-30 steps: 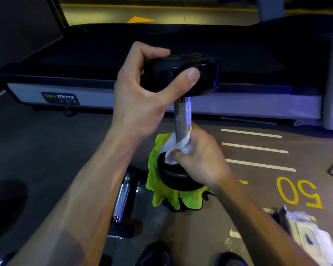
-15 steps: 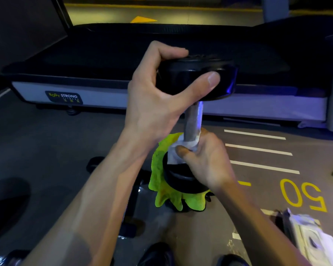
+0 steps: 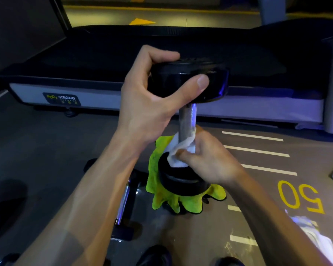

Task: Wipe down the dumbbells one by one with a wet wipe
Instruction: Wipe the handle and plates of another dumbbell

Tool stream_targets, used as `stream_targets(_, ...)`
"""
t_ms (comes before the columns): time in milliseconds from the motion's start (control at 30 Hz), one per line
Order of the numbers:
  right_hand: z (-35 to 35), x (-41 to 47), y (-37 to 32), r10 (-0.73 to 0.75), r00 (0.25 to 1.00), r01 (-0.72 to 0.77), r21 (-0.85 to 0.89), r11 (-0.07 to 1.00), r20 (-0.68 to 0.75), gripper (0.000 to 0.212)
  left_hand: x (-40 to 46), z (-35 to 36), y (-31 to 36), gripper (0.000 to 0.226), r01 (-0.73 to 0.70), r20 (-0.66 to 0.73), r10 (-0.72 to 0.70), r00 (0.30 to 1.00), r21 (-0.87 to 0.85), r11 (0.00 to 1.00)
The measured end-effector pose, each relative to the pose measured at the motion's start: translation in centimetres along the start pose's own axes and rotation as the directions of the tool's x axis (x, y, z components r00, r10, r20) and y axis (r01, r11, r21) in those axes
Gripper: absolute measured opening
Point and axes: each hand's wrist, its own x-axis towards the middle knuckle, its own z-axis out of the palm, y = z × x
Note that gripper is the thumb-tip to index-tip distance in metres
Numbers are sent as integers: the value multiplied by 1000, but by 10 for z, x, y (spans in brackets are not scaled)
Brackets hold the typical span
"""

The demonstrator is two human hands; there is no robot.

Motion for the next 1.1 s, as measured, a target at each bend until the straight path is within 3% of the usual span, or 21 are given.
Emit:
stream_targets(33, 0, 5, -8, -13, 1000, 14, 160, 987, -10, 20, -1, 0, 0, 48, -7, 1, 7, 1000, 7, 1000)
stream_targets(100, 0, 16, -27, -15, 995, 63, 499, 864, -98, 8, 0, -1, 0, 49, -18, 7, 18, 1000, 25, 1000)
stream_targets(133, -2, 23, -33, -12, 981, 122, 568, 814, -192, 5, 0, 0, 0, 49, -16, 11, 16, 1000, 27, 1000)
stream_targets(167, -5, 26, -38, -33, 965, 181, 569, 802, -260, 5, 0, 0, -1, 49, -15, 15, 15, 1000, 24, 1000)
stream_targets(233, -10, 21, -35, -142, 959, 246, 471, 847, -245, 17, 0, -2, -1, 50, -15, 21, 14, 1000, 12, 1000)
stream_targets(300, -12, 7, -18, -215, 968, 244, 299, 923, -126, 33, 0, -4, -2, 51, -7, 45, 8, 999, -13, 1000)
stream_targets(400, -10, -13, 16, -179, 981, 180, -17, 983, 74, 23, 0, -5, -8, 50, 16, 80, -11, 997, -67, 998)
stream_targets(500, -5, -24, 33, -117, 992, 116, 27, 993, 49, 25, 1, -11, -14, 57, 22, 136, -9, 991, -94, 995)
stream_targets(567, -4, -27, 33, -121, 993, 119, 104, 987, 13, 21, -1, -16, -21, 78, 30, 195, -10, 981, -98, 995)
stream_targets(667, -3, -28, 32, -85, 996, 88, 249, 964, -20, 19, -13, -15, -37, 111, 250, 245, -207, 947, -161, 955)
stream_targets(700, -1, -29, 32, -85, 996, 88, 270, 959, -24, 18, -20, -12, -41, 103, 326, 255, -283, 925, -145, 934)
stream_targets(767, 3, -32, 33, -96, 994, 105, 270, 957, -48, 17, -37, -6, -49, 61, 423, 312, -380, 871, -79, 903)
stream_targets(833, 10, -35, 36, -110, 988, 134, 261, 956, -106, 26, -52, 0, -50, 29, 441, 346, -394, 852, -67, 895)
stream_targets(933, 23, -43, 38, -67, 960, 159, 334, 929, -271, 14, -64, 7, -46, 15, 413, 314, -367, 876, -93, 906)
stream_targets(1100, 25, -54, 26, 29, 913, 149, 398, 905, -407, 34, -81, 19, -44, 9, 396, 142, -375, 916, -163, 904)
